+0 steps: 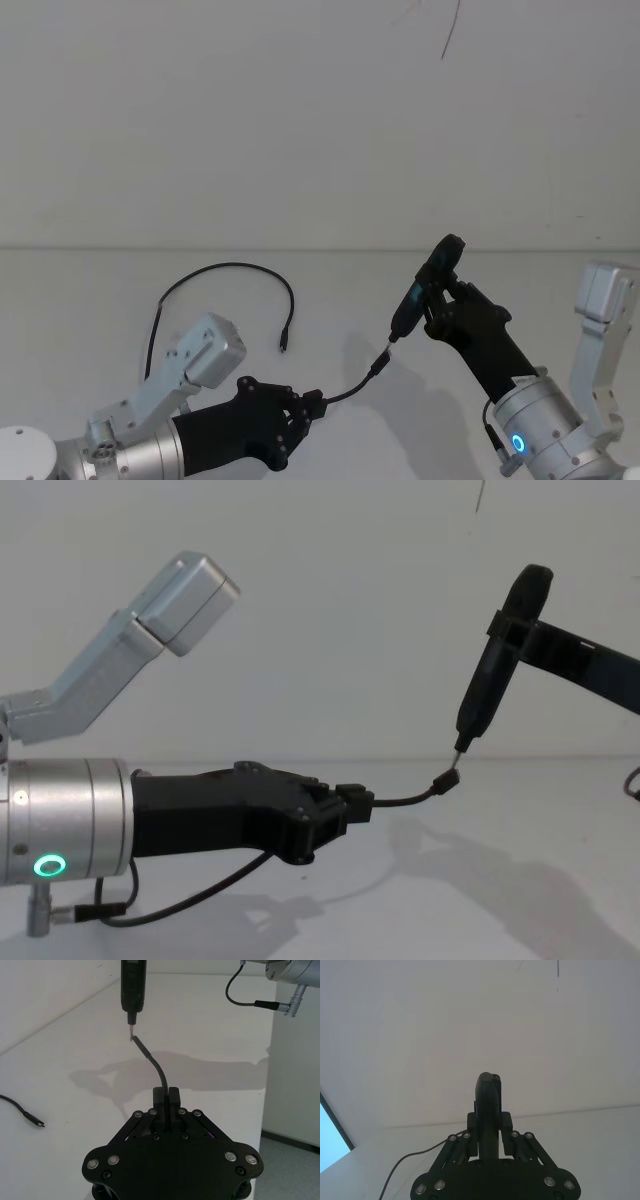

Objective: Pick up the data cable with the one hand.

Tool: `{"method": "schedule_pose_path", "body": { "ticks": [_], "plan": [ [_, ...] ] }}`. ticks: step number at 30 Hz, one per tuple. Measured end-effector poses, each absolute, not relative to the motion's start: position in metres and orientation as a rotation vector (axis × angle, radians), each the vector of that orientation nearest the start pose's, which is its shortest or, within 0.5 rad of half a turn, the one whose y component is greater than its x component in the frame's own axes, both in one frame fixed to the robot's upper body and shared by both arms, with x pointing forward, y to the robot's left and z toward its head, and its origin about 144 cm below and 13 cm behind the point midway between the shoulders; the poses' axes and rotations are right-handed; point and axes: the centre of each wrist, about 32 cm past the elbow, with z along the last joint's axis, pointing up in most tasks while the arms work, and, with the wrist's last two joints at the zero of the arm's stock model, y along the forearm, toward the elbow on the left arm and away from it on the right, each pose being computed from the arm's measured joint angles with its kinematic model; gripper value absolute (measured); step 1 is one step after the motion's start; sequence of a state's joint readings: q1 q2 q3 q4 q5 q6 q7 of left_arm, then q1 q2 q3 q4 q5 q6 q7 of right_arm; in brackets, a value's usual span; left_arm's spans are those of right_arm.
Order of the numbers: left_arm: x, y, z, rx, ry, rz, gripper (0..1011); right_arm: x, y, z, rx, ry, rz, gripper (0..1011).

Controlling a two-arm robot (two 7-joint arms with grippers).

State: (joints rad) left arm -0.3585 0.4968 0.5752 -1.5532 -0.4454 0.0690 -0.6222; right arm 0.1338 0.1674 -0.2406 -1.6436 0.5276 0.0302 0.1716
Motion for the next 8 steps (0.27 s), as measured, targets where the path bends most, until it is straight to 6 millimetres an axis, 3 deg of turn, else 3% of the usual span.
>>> {"method": "schedule_pose_path", "body": {
  "ticks": [8],
  "plan": [
    [0.5129,0.2156,1.2068,0.139,-0.079,0.466,51,0.486,-0.1958,1.2009,0.333,0.167,-1.104,269]
  ]
}}
